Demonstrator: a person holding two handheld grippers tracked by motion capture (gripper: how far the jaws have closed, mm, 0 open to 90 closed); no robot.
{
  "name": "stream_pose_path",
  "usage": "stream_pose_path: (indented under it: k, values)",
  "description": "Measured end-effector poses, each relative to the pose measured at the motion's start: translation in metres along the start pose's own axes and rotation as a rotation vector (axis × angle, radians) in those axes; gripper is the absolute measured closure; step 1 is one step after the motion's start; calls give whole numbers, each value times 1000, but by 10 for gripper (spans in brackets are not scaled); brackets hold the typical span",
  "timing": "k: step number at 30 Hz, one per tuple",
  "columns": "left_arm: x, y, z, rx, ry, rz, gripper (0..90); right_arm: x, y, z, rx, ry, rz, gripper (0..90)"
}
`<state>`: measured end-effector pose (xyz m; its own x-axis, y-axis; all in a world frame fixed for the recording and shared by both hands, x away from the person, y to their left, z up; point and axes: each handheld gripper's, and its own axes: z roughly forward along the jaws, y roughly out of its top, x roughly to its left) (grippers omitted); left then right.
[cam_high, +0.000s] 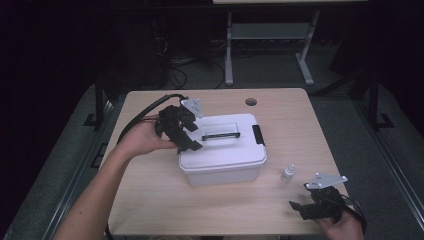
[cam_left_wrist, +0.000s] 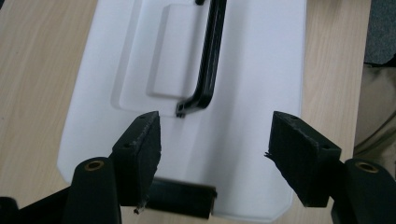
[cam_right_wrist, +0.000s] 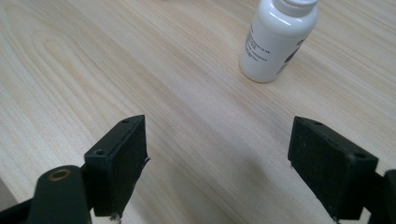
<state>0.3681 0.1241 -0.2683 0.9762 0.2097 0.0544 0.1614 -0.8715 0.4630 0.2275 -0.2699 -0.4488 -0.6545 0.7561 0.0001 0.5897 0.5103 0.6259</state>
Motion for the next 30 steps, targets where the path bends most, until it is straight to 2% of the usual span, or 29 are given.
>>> stream_pose_path:
  k: [8,14,16,24,30]
  values:
    - [4,14,11,16,-5,8,345,0,-1,0,-3,4,7,192]
    - [6,25,21,28,-8,23,393,0,-1,0,-5,5,7,192]
    - [6,30,27,43,-11,33,426,0,-1,-1,-5,4,6,192]
    - [8,41,35,46,-19,48,511,0,-1,0,-4,4,-1,192]
    - [11,47,44,69,-16,57,632,1,-1,0,-1,14,9,192]
